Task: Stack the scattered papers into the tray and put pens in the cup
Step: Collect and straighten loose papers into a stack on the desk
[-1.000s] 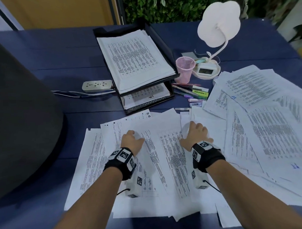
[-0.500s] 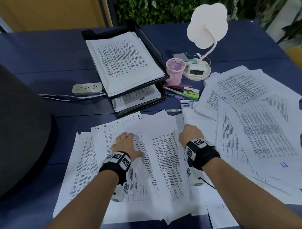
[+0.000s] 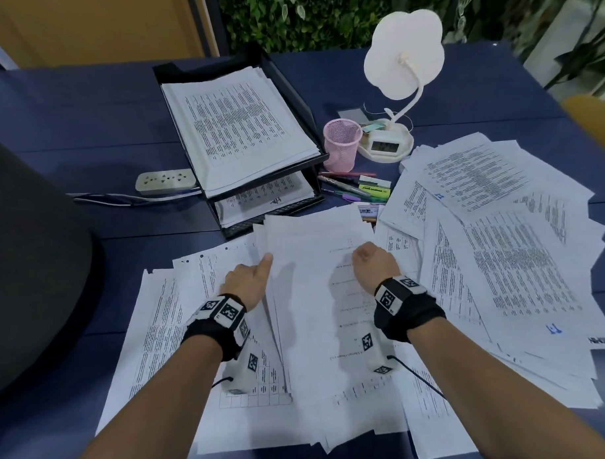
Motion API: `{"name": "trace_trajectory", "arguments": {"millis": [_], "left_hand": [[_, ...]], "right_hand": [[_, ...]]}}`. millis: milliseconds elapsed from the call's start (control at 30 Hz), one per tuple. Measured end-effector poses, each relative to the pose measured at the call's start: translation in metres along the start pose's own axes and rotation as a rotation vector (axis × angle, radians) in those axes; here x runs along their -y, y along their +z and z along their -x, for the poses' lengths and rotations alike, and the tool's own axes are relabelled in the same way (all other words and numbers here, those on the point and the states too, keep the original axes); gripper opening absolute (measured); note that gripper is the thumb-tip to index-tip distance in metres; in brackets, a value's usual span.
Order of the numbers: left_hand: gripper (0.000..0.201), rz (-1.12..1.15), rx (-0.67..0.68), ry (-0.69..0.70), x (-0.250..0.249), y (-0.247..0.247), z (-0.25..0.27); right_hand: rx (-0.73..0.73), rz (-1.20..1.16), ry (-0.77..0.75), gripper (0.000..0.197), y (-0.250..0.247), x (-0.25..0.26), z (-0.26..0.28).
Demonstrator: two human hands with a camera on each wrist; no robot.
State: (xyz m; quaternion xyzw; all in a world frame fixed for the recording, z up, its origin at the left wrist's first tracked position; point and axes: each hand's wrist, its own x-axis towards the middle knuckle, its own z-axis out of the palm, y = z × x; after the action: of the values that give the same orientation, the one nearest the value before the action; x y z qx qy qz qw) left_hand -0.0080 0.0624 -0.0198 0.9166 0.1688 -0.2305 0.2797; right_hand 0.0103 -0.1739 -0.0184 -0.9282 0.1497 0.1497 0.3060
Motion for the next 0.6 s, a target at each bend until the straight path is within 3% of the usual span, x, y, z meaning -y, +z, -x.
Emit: {"name": "trace_trajectory", "arguments": {"millis": [100,167,333,467,600], "left_hand": [[0.060,0.005,0.014,0.005,-0.004,0.012,-0.002],[0.056,-0.025,-0.023,-0.025,-0.008,0.019,0.001],[0.066,-0.050,0.015,-0.052,-0.017,0.021,0.006],[0.073,-0.101,0.009,-0.060,-0.012,0.019,0.005],[0.092,-0.207,0.084,-0.035,-0.007,0.024,0.008]], "right_hand": [[0.016,0.235,0.179,0.047,-0.008,-0.019,-0.006],[0.074,0.303,0.192,0.050,-0.009,-0.023,-0.006],[0.141,0.109,0.008,0.037,0.002,-0.022,-0.004],[0.043,0.228,0.178,0.044,0.000,-0.015,-0.005],[0.127,0.095,0.224,0.040,0.000,-0.020,-0.013]]}}
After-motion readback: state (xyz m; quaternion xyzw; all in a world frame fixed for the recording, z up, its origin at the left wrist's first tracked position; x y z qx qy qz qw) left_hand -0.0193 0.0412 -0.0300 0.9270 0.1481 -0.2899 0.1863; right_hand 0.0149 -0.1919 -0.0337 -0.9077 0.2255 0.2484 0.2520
